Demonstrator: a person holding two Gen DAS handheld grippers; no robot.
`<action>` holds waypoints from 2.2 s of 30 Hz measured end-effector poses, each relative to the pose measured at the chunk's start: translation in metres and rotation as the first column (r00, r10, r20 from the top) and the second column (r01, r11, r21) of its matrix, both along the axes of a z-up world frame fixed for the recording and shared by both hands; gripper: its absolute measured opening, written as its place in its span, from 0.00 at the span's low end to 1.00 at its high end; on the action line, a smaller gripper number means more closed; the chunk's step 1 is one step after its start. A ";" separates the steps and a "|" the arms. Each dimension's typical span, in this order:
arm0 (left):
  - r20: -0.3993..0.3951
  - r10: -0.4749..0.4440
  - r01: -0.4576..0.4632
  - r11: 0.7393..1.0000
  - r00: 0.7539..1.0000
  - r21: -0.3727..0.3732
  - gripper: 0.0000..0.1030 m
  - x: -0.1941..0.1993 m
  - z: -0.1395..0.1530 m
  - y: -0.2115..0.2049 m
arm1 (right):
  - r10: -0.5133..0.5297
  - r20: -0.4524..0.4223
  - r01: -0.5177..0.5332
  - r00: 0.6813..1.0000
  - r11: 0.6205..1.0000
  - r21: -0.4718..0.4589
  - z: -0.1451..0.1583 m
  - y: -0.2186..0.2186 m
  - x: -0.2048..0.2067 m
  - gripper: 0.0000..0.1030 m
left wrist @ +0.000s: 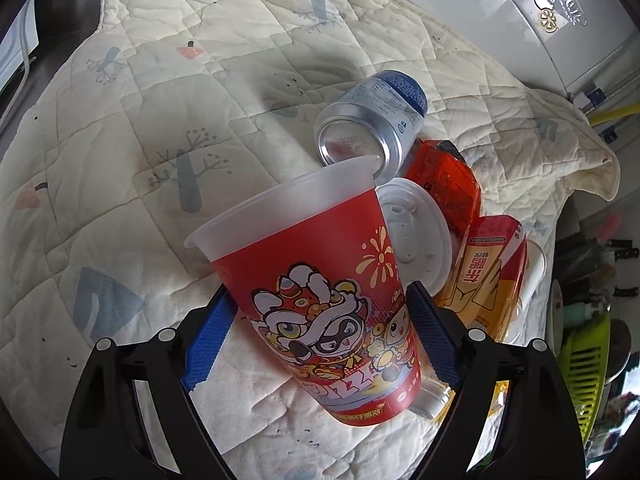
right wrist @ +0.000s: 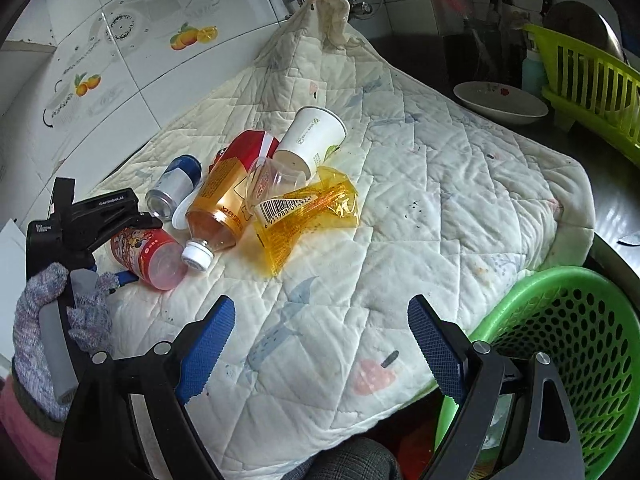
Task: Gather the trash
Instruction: 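Grasp the red printed cup with the left tool while the right tool approaches the yellow wrapper, then lift the red cup with the left tool while the right tool lifts the yellow wrapper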
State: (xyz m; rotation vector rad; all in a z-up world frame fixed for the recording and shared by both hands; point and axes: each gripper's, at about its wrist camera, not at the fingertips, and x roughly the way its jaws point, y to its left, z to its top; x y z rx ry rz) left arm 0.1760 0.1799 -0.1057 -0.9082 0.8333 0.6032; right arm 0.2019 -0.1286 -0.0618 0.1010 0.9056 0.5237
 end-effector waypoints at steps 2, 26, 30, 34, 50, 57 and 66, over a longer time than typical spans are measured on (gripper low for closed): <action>0.003 -0.024 0.024 0.999 1.000 0.021 0.80 0.002 0.000 -0.001 | -0.002 -0.038 0.003 0.999 0.999 0.038 -0.001 0.003 0.011 0.83; -0.031 -0.231 0.232 0.948 0.972 0.218 0.70 -0.010 0.022 0.008 | -0.110 -0.442 0.275 0.890 0.904 0.328 -0.044 0.024 0.115 0.62; -0.052 -0.255 0.260 0.939 0.966 0.224 0.70 -0.009 0.021 0.009 | -0.105 -0.481 0.294 0.871 0.894 0.337 -0.055 0.029 0.122 0.52; -0.067 -0.269 0.278 0.936 0.961 0.218 0.71 -0.006 0.018 0.010 | -0.088 -0.478 0.284 0.874 0.890 0.356 -0.056 0.026 0.119 0.36; -0.094 -0.230 0.246 0.945 0.969 0.218 0.81 0.015 0.016 0.022 | -0.052 -0.280 0.131 0.958 0.953 0.272 -0.016 0.012 0.073 0.28; -0.085 -0.247 0.259 0.946 0.965 0.195 0.75 0.022 0.010 0.030 | -0.075 -0.185 0.112 0.980 0.974 0.198 0.002 -0.018 0.038 0.28; -0.027 -0.289 0.287 0.929 0.957 0.234 0.72 0.004 0.031 0.013 | -0.154 -0.106 0.164 0.982 0.982 0.096 0.011 -0.073 -0.003 0.28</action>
